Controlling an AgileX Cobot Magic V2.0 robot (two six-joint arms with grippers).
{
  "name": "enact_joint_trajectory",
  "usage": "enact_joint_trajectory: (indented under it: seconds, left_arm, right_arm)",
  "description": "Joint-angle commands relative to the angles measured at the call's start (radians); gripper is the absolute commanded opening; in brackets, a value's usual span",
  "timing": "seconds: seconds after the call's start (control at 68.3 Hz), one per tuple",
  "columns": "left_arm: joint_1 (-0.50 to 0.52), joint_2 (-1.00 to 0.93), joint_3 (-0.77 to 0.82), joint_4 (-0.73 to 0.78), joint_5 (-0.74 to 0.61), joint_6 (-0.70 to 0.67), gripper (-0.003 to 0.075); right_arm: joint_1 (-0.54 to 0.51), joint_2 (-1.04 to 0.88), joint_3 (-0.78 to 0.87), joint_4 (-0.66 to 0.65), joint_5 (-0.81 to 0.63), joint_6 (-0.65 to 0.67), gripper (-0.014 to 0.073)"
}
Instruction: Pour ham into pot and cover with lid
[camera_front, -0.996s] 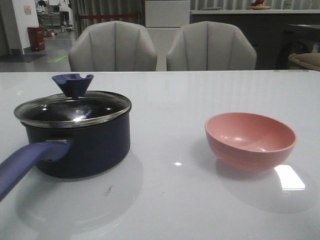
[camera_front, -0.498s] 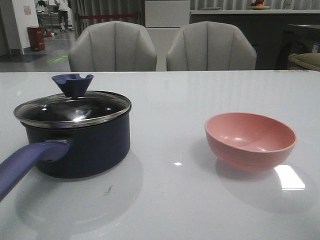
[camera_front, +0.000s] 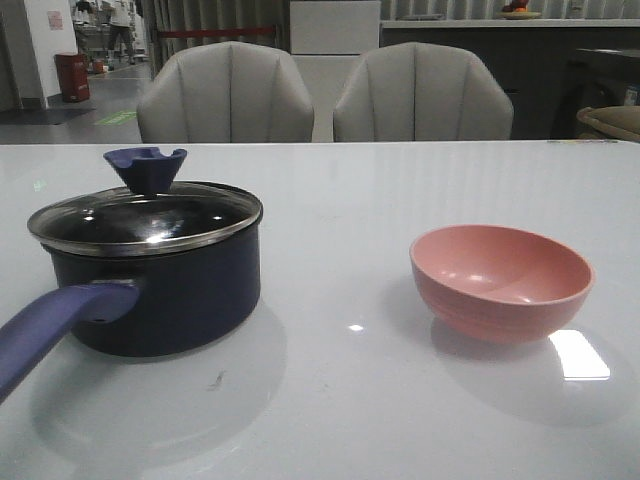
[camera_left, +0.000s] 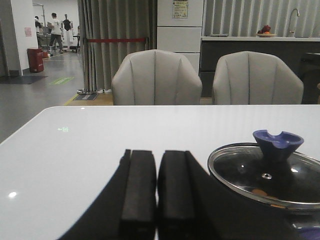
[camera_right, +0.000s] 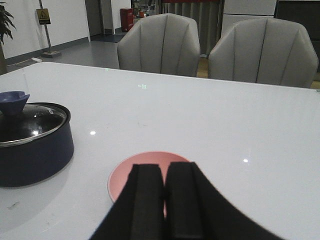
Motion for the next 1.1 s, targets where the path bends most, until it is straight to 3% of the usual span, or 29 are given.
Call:
enact_joint_trajectory:
  seconds: [0.0, 0.688, 1.083]
  left_arm:
    - [0.000, -0.018, 0.022, 0.000, -0.083, -0.009, 0.0113]
    - [0.000, -0.018, 0.022, 0.000, -0.083, -0.009, 0.0113]
    - [0.000, -0.018, 0.022, 0.000, -0.083, -0.009, 0.0113]
  right_arm:
    - [0.000, 0.010, -0.028, 0.000, -0.085, -0.012, 0.0169]
    - [-0.006, 0.010, -0.012, -0.020, -0.121, -0.013, 0.0169]
    - [-0.250, -0.165, 0.109, -0.154, -0.112, 0.024, 0.0169]
